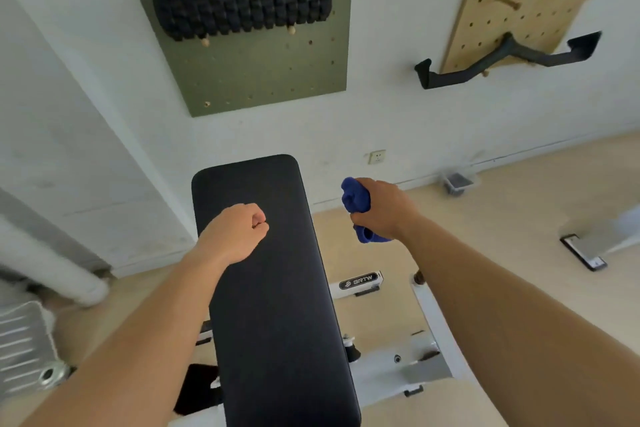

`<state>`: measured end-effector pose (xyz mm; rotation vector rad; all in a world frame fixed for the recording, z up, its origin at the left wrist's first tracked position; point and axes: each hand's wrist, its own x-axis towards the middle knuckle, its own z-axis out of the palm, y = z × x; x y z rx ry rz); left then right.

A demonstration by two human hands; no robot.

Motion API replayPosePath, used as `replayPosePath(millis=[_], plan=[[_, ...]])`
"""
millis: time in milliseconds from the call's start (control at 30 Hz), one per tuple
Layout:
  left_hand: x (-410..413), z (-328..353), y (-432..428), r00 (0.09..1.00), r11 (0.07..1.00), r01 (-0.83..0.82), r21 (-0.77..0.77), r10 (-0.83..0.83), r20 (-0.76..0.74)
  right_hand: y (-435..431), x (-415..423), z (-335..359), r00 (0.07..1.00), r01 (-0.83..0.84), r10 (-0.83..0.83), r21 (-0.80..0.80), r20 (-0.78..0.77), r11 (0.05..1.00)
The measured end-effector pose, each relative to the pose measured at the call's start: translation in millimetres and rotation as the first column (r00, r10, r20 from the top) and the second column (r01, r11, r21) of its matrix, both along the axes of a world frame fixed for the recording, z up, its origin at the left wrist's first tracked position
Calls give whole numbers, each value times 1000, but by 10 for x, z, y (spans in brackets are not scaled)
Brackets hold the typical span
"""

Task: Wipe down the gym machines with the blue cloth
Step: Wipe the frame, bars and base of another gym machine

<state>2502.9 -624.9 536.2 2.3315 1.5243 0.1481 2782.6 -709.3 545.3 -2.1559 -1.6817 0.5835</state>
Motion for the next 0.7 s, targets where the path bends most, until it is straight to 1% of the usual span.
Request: replayPosePath(millis=[67, 133, 267, 400, 567, 700], plan=[[179, 351, -215, 998, 1000, -31, -5, 31, 49, -203, 76, 407, 996, 30, -33, -41, -78, 999], [385, 533, -461, 999, 999, -24, -33, 26, 46, -369, 174, 683, 996, 10, -16, -65, -85, 998], [888, 557, -992, 997, 990, 13, -141, -23, -71, -670, 623, 904, 998, -48, 46, -61, -32, 997], [1553, 512, -1649, 985, 973, -43, -229, 2, -174, -1070, 1272, 875, 993, -121, 121, -45, -10, 992], [2379, 608, -2333, 984, 945, -167, -282, 141, -109, -1520, 1989, 821, 967, -249, 253, -102, 30, 963], [2676, 772, -2647, 969, 927, -249, -281, 239, -69, -1788, 2341, 800, 944, -322, 329, -175, 12, 930]])
